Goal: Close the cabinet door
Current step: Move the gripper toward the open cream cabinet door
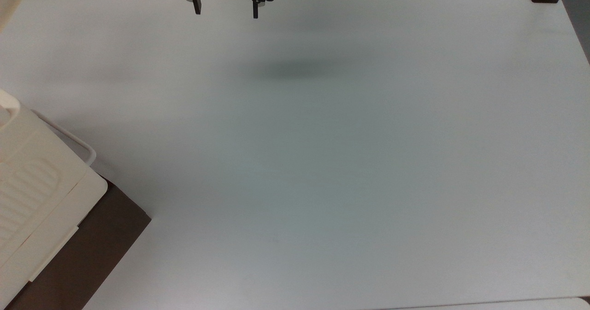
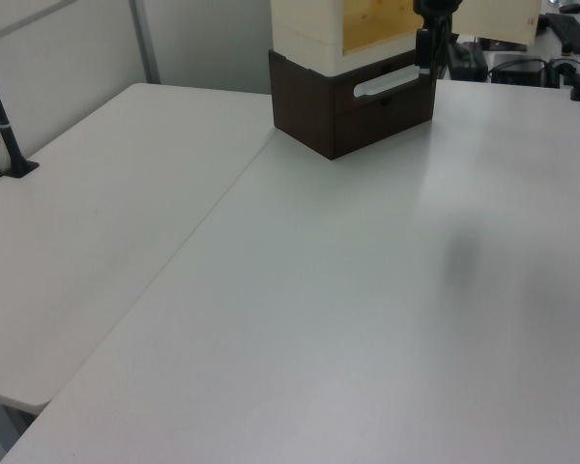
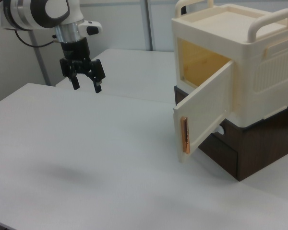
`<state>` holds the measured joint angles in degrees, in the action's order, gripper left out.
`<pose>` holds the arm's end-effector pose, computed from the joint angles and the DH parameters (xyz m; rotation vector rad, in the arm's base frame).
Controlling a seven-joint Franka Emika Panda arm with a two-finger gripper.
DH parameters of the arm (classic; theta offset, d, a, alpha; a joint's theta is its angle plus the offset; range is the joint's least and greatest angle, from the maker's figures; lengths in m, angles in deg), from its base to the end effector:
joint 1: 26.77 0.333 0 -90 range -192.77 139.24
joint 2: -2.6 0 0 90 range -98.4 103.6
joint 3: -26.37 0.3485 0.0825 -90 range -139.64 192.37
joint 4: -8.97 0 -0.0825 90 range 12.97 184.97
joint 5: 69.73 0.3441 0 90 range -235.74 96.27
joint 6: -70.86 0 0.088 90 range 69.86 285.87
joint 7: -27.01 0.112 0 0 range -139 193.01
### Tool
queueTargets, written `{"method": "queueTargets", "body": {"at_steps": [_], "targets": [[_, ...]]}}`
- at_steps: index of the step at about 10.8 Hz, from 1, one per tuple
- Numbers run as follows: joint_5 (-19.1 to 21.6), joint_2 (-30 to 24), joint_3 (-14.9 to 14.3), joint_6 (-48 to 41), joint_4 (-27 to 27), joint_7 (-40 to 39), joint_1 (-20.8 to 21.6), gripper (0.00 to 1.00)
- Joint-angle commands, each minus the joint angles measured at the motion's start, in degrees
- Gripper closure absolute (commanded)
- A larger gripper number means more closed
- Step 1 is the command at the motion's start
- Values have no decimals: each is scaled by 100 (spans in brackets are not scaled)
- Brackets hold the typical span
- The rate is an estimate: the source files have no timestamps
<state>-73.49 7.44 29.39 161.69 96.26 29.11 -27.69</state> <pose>0.5439 0.0113 0.6292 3.0795 0.0024 -0.0313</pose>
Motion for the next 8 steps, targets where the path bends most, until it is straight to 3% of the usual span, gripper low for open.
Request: {"method": "queueTargets", "body": {"at_steps": [1, 2, 4, 5, 6, 8], "targets": [[-81, -133, -30, -56, 156, 124, 48, 0], [-81, -133, -30, -39, 156, 115, 48, 5], [-73, -124, -30, 5, 156, 97, 40, 70], [-73, -115, -30, 6, 156, 106, 39, 93], [-73, -107, -30, 6, 165, 106, 39, 100], [-73, -115, -30, 6, 148, 106, 31, 100]]}}
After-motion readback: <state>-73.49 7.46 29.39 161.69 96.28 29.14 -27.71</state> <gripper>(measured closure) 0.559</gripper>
